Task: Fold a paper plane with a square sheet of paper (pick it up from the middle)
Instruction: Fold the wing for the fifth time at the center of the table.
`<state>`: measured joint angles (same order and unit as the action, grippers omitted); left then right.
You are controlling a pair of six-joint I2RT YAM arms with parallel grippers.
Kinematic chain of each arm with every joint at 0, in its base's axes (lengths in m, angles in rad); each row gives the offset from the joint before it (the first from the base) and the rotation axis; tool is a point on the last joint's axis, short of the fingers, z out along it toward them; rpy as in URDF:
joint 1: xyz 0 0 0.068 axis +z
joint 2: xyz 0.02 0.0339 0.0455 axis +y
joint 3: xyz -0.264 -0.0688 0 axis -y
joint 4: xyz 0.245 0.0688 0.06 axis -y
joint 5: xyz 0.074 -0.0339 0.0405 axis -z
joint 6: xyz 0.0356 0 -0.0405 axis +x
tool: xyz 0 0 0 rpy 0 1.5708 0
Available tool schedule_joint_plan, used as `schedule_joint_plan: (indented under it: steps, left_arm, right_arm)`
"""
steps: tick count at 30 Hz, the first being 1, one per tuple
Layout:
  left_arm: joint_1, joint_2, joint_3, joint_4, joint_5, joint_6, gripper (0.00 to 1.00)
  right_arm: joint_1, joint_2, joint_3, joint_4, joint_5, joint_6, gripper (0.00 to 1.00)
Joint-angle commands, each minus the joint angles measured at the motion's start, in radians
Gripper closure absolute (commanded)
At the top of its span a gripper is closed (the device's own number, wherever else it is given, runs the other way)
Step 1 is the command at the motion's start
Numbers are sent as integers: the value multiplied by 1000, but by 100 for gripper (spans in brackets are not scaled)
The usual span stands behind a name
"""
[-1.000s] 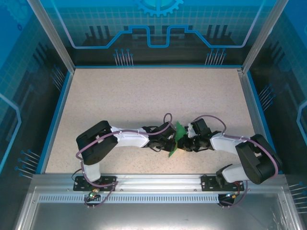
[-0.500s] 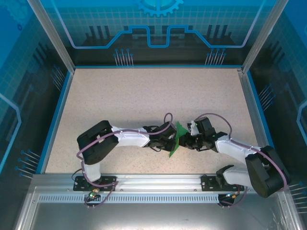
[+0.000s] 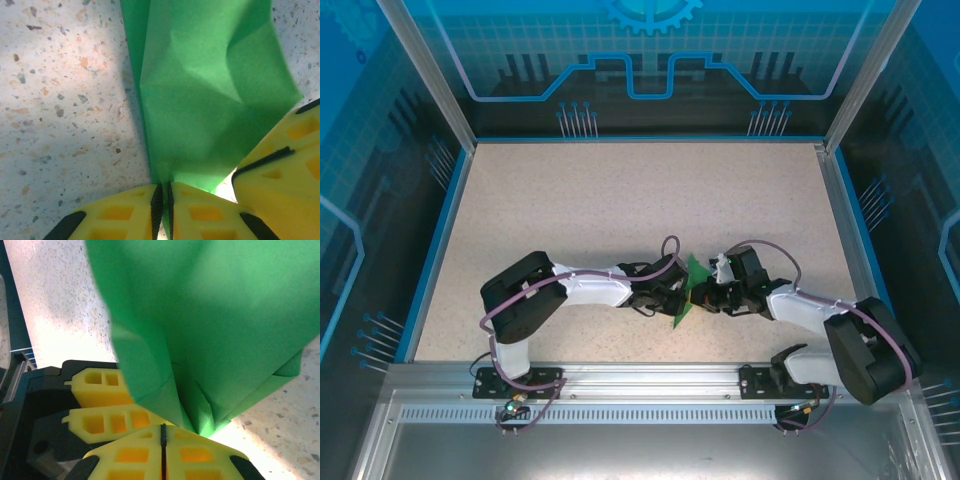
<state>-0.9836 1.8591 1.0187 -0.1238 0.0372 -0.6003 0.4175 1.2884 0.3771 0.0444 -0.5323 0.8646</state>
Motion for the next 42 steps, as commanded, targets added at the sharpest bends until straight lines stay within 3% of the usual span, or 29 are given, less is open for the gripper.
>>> schedule_joint_plan:
  steps: [1, 19, 33, 42]
  left_arm:
    - [-13, 81, -31, 40, 7, 12, 84]
    - [-13, 41, -21, 20, 9, 34, 84]
    - [-22, -113, -17, -14, 31, 14, 83]
    - [-41, -99, -63, 11, 81, -13, 88]
  right_arm:
    - [-7, 46, -9, 81, -24, 24, 92]
    - [21, 137, 35, -43, 128, -39, 91]
    - [34, 149, 41, -83, 144, -63, 92]
    - [35, 154, 41, -78, 132, -65, 93]
